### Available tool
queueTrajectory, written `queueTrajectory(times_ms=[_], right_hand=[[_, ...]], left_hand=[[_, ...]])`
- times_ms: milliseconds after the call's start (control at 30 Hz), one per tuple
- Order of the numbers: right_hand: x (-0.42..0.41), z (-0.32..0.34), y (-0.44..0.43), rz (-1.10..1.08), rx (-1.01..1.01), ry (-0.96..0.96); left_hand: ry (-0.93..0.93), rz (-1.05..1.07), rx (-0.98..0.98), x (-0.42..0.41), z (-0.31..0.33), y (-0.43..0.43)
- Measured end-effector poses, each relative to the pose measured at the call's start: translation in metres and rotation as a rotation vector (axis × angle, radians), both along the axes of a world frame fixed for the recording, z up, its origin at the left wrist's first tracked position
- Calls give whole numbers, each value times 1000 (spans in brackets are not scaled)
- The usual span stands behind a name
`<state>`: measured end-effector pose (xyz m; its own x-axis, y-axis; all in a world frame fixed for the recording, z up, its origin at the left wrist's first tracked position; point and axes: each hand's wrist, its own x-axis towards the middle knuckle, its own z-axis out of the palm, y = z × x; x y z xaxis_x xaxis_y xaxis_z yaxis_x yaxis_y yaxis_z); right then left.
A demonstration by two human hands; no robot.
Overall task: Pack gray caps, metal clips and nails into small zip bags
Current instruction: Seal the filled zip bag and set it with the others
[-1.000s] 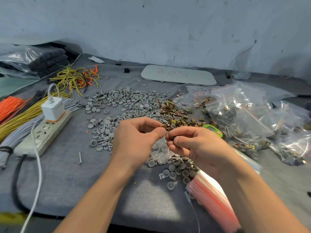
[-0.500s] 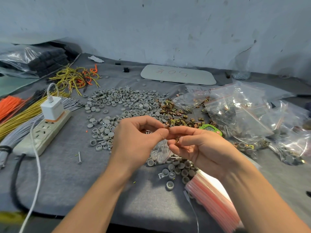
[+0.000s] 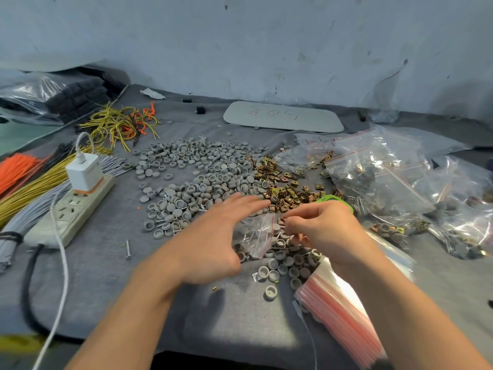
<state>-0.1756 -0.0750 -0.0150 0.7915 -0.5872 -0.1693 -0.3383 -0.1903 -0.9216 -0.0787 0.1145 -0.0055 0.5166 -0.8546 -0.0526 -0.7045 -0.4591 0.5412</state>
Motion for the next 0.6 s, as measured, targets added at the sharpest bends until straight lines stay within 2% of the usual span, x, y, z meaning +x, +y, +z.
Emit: queueTrajectory(times_ms=[100,333,400,533,600], right_hand=[[3,-3,6,62,-196,60],[18,-1,25,179,-318,-13],[20,2,28,192,-219,-93],[19,6,27,168,133,-323],[16,10,26,142,211,-394]], left_hand=[[-136,48,84,-7,-9,-13],[-142,204,-133,-4,-17,-26],[-80,245,-217,-2,-17,-25],[-27,307,-315,3,-16,-18],[21,333,-354,5,-14,-14]])
